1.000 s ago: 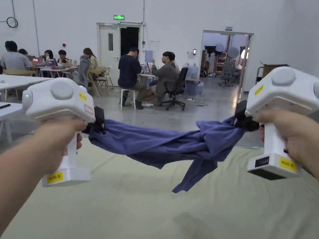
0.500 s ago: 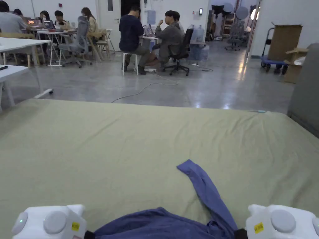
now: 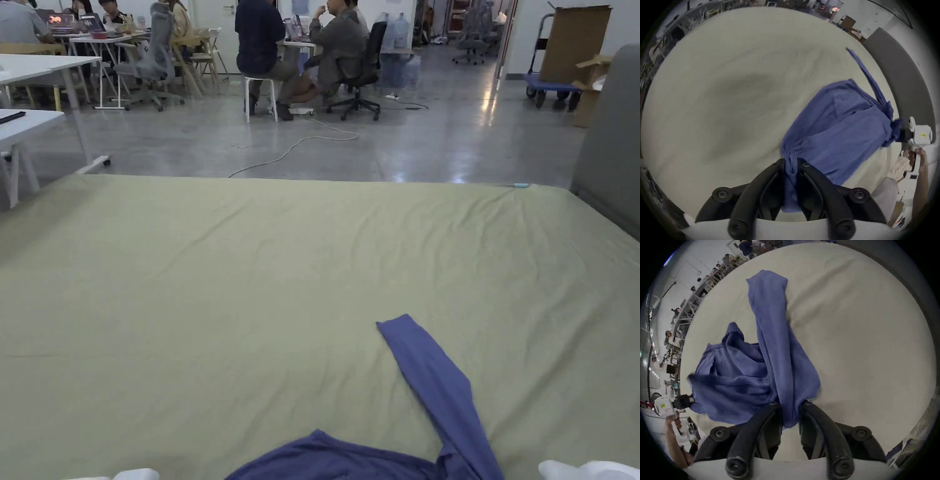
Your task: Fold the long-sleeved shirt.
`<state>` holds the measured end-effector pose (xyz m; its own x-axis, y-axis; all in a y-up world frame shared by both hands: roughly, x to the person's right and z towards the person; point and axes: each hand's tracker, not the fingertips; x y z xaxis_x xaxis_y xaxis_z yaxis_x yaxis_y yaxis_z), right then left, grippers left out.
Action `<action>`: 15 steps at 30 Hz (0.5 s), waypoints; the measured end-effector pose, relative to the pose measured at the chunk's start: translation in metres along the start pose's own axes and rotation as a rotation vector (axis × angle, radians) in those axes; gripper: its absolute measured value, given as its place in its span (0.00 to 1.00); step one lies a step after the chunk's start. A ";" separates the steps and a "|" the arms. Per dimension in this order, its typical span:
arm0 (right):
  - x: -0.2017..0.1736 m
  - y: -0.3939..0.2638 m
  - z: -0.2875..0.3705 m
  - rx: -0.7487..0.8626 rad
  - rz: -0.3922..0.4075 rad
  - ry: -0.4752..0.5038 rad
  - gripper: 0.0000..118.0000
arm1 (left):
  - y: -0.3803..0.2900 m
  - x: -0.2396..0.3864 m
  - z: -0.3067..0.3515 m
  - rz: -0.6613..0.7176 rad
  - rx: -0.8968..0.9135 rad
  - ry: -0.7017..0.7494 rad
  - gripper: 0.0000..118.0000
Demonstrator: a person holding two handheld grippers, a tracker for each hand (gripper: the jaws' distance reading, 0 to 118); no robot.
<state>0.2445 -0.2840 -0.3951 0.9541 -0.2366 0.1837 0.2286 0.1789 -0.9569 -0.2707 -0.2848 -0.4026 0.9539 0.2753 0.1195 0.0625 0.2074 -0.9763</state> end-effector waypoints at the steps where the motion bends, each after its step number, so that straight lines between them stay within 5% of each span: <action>1: 0.001 0.000 0.006 0.015 -0.013 0.029 0.19 | -0.002 -0.001 -0.003 0.035 0.013 -0.013 0.10; 3: -0.001 0.002 0.028 0.046 0.009 -0.030 0.52 | -0.002 -0.001 0.011 0.064 0.069 -0.031 0.21; 4: -0.003 0.001 0.040 0.083 0.053 -0.069 0.74 | -0.005 0.002 0.022 0.051 0.121 -0.022 0.43; 5: -0.004 -0.002 0.056 0.146 0.107 -0.113 0.87 | -0.010 0.006 0.035 0.022 0.184 -0.013 0.84; 6: -0.007 -0.009 0.077 0.251 0.134 -0.168 0.87 | -0.016 0.013 0.048 -0.013 0.238 0.000 1.00; 10: -0.019 -0.049 0.136 0.396 0.113 -0.086 0.87 | -0.053 0.039 0.085 -0.059 0.338 -0.043 0.97; 12: -0.025 -0.073 0.146 0.404 0.079 0.023 0.86 | -0.074 0.053 0.085 -0.077 0.273 -0.116 0.79; 13: -0.027 -0.086 0.145 0.402 0.077 0.062 0.76 | -0.081 0.061 0.088 -0.081 0.241 -0.143 0.50; 14: -0.032 -0.098 0.143 0.402 0.081 0.086 0.41 | -0.089 0.069 0.083 -0.092 0.218 -0.159 0.00; 15: -0.037 -0.109 0.140 0.393 0.096 0.067 0.06 | -0.094 0.078 0.077 -0.123 0.183 -0.160 0.00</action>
<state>0.2112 -0.1614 -0.2659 0.9629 -0.2604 0.0704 0.2081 0.5511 -0.8081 -0.2249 -0.2109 -0.2881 0.8827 0.3797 0.2769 0.1075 0.4105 -0.9055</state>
